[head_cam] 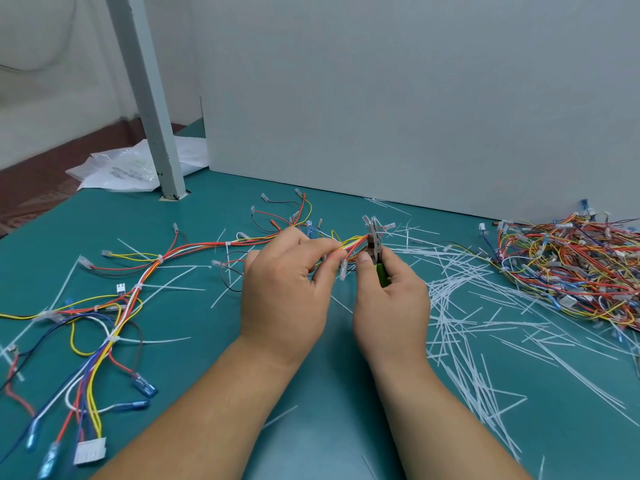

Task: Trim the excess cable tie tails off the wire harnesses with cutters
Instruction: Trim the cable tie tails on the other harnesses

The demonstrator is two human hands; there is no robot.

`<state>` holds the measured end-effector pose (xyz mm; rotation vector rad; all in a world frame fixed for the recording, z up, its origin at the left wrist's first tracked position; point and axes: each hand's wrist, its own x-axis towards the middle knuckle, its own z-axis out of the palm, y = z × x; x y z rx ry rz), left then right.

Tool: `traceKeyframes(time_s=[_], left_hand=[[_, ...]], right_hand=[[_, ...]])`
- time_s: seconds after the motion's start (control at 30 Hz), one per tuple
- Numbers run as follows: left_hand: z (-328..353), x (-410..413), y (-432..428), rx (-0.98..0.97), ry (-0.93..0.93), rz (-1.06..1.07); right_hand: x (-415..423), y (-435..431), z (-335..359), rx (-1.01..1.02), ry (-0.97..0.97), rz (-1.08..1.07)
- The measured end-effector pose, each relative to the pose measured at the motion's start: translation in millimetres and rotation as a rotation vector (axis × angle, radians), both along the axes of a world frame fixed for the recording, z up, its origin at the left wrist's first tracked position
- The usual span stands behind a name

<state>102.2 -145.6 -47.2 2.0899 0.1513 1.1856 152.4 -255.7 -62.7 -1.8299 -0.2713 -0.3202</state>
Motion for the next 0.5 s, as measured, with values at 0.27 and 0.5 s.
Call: traceKeyframes(time_s=[0.27,0.5], left_hand=[[1,-1,-2,-0.041,-0.001,-0.022],[4,1,10,-0.346,-0.047,-0.060]], right_hand=[[1,-1,0,0.100,-0.024,0.047],[4,-2,9,0.491,0.153,0.178]])
